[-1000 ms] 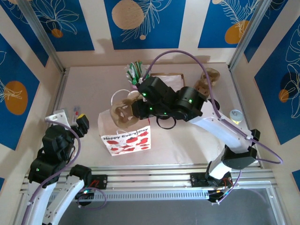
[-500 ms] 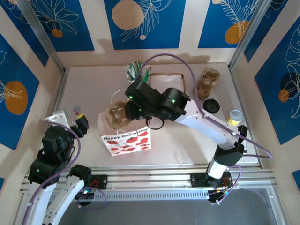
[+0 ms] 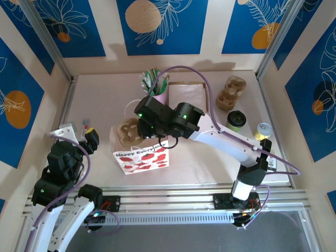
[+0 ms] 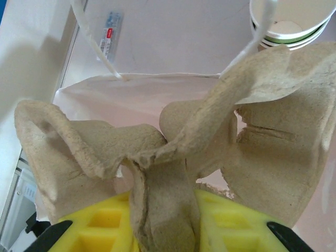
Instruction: Pack the takeout coffee
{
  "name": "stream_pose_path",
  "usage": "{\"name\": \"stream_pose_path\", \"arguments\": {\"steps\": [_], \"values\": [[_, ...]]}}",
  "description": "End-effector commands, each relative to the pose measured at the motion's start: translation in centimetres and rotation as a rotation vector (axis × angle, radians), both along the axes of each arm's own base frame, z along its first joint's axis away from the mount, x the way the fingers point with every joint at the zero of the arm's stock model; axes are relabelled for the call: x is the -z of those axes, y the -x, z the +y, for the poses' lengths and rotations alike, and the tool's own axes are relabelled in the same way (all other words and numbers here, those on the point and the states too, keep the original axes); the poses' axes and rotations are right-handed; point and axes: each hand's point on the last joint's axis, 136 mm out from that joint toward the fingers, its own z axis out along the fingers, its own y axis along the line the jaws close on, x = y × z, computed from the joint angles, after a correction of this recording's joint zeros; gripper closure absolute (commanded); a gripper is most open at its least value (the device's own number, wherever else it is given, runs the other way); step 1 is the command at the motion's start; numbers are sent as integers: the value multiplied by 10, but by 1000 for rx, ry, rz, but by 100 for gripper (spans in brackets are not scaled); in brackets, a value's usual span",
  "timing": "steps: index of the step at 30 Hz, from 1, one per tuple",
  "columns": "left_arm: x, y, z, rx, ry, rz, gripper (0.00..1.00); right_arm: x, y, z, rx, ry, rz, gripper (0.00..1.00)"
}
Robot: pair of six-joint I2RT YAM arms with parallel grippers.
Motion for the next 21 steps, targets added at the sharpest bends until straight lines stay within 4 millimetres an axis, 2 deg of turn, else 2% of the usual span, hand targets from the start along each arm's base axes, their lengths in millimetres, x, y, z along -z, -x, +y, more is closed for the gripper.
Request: {"name": "stream_pose_path", "arguments": {"steps": [1,9,15,21], "values": [[-6,1,3,-10,-10,-34,18,14,1,7,25,16,23,75],[-6,2,3,-8,-10,-37,18,30,4,11,42,43,61,75],[-6,2,3,-9,-9,-39,18,37,5,7,68,68,82,77],[-7,3,4,-11,-10,-42,18,52,5,3,83,124,113,77]]}}
